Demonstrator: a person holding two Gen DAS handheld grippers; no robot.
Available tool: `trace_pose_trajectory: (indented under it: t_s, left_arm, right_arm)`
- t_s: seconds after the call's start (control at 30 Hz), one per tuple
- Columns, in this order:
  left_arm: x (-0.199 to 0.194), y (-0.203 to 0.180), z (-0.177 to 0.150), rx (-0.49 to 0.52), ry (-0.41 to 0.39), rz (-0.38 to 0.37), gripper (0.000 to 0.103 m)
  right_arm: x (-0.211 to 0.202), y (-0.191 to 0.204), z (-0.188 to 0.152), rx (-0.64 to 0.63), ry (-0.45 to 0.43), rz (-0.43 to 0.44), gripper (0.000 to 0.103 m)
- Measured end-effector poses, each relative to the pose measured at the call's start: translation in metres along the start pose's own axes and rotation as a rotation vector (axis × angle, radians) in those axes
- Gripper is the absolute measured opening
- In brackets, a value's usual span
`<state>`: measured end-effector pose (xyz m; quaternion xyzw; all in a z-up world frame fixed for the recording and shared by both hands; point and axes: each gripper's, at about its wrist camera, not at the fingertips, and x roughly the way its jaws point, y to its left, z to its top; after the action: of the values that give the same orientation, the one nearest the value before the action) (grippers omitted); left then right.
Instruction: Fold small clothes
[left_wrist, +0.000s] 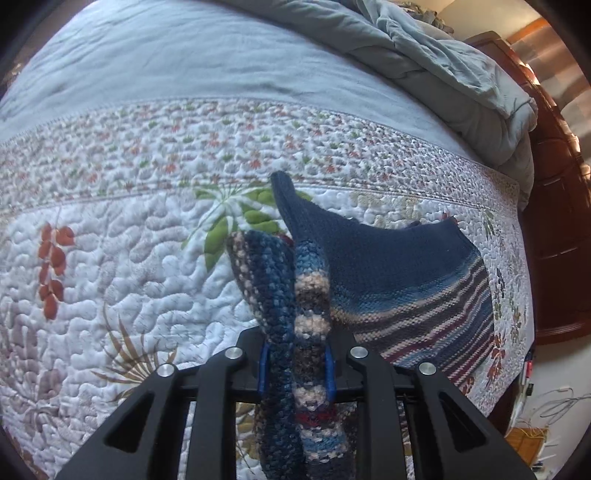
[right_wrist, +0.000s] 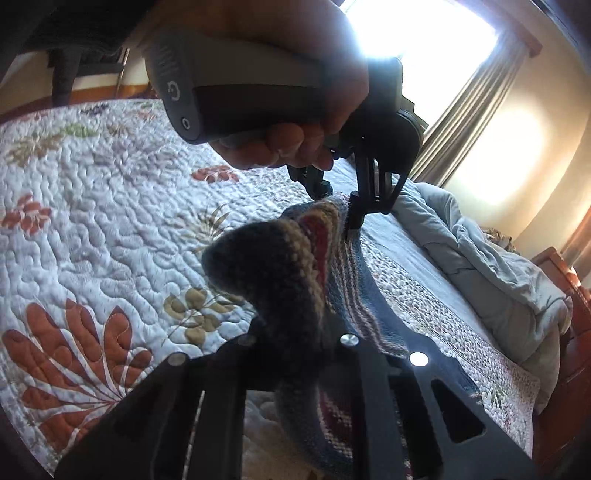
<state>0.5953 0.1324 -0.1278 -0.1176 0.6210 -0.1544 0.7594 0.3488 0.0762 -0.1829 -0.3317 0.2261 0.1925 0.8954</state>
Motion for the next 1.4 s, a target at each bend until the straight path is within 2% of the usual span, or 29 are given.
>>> trace_pose_trajectory:
  t_s: [0.23, 0.37, 0.57, 0.8, 1.13, 1.4]
  left_arm:
    - [-0.018, -0.049, 0.010, 0.035, -0.011, 0.079, 0.022]
    - [-0.022, -0.080, 0.014, 0.057, -0.019, 0.098, 0.022]
    - [-0.031, -0.118, 0.023, 0.066, -0.039, 0.137, 0.021]
    - [-0.035, -0.158, 0.031, 0.114, -0.056, 0.202, 0.021]
    - [-0.023, -0.214, 0.042, 0.169, -0.073, 0.224, 0.021]
    - [-0.004, -0.261, 0.047, 0.205, -0.078, 0.222, 0.021]
  right_arm:
    - [-0.027, -0.040, -0.014, 0.094, -0.027, 0.010, 0.011]
    - [-0.042, -0.066, -0.029, 0.150, -0.059, 0.010, 0.011]
    - [-0.056, -0.108, -0.031, 0.271, -0.095, 0.036, 0.011]
    - [-0.065, -0.136, -0.040, 0.335, -0.121, 0.043, 0.011]
    - [-0.072, -0.175, -0.060, 0.402, -0.136, 0.030, 0.011]
    - [-0.076, -0.211, -0.091, 0.481, -0.131, 0.025, 0.011]
